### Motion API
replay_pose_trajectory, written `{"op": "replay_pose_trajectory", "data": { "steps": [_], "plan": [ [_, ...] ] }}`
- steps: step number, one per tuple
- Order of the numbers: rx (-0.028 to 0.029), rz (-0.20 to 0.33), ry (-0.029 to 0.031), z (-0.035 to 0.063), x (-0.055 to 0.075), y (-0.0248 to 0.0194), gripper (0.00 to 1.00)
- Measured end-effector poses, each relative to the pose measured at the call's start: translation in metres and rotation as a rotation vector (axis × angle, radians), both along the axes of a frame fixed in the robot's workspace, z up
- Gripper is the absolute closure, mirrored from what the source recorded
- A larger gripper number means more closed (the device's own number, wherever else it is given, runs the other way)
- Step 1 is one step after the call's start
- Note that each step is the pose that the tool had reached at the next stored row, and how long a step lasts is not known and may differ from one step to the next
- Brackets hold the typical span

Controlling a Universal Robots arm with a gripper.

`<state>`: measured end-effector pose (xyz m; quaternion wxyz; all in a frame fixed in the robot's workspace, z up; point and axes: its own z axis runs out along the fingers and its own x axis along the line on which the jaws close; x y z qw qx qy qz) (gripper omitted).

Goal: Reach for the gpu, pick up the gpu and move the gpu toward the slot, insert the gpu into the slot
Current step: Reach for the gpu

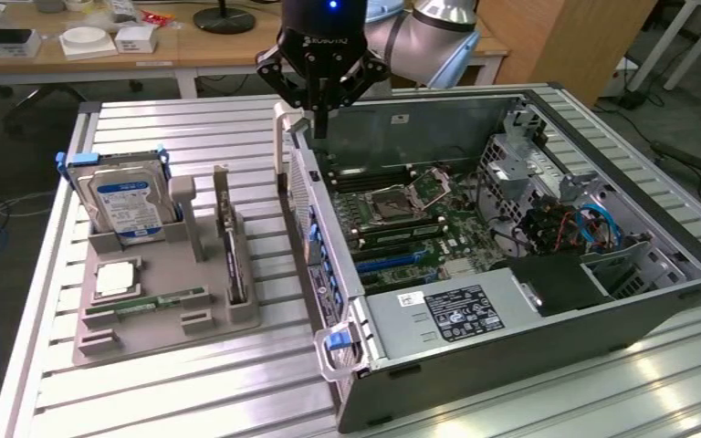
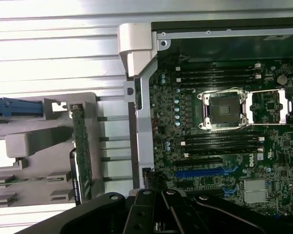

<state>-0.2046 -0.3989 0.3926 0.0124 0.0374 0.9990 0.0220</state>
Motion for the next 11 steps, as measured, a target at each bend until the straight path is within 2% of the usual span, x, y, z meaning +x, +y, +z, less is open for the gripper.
{"op": "replay_pose_trajectory", "data": {
  "steps": [11],
  "plan": [
    [0.0000, 0.000, 0.0000, -0.0001, -0.015, 0.0000, 0.90]
  ]
}}
